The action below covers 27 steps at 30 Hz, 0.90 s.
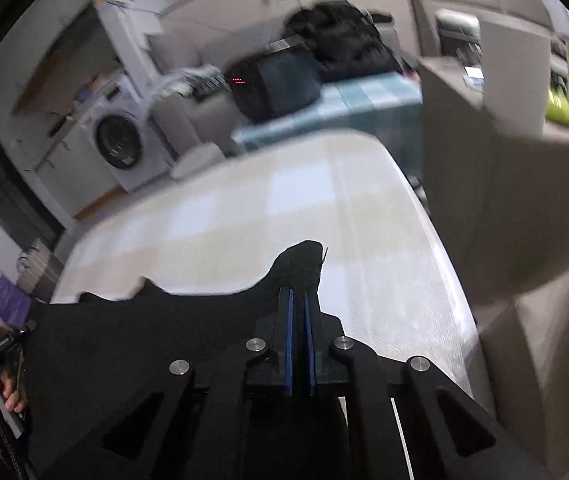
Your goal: Fold small clothes
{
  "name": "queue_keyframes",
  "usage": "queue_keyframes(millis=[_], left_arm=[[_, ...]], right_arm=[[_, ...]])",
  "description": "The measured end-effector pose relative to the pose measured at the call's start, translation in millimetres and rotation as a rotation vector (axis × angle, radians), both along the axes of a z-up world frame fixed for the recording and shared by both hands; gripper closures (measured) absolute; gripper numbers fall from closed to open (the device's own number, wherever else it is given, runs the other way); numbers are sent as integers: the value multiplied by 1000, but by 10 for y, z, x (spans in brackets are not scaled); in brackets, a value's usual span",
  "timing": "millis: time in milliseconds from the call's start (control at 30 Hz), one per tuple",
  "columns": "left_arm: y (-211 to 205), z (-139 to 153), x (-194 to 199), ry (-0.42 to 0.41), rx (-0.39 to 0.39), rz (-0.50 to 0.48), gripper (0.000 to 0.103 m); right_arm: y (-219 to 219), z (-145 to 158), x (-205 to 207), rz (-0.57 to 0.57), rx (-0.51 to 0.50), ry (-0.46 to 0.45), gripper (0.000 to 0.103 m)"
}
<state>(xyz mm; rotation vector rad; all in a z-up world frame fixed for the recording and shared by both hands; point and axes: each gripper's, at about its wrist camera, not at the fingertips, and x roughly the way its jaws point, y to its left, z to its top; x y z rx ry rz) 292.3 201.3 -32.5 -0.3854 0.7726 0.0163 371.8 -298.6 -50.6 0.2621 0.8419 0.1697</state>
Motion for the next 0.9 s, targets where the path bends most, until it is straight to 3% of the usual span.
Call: queue_keyframes(millis=[133,233,367,433,533,600,667,800,900], left_arm=[[78,161,-86,-45,-5,22,98],[146,100,-2,-19,0,49,97],[207,-161,164,124,29,100,92],[219,-201,131,144,51,126,90],[276,-121,-76,105,19,128,78],[298,-61,-250,101,23,132,76],[281,-32,-441,106,32,126,59],[186,-148,-686,166,13,63,54],[110,-235,-774,179,-25,11,54]], right_arm=[[45,230,-37,4,14,-74,98],[68,243,53,-17,8,-70,98],[77,30,251,-63,-21,10,97],[53,-97,316,-91,-39,79,95],[-35,-175,241,-130,-51,158,79],[-86,-130,52,-125,-41,169,67],[-115,-103,-175,-106,-12,179,55],[-130,-165,-608,-21,84,219,53],[-49,-220,-783,36,84,204,53]])
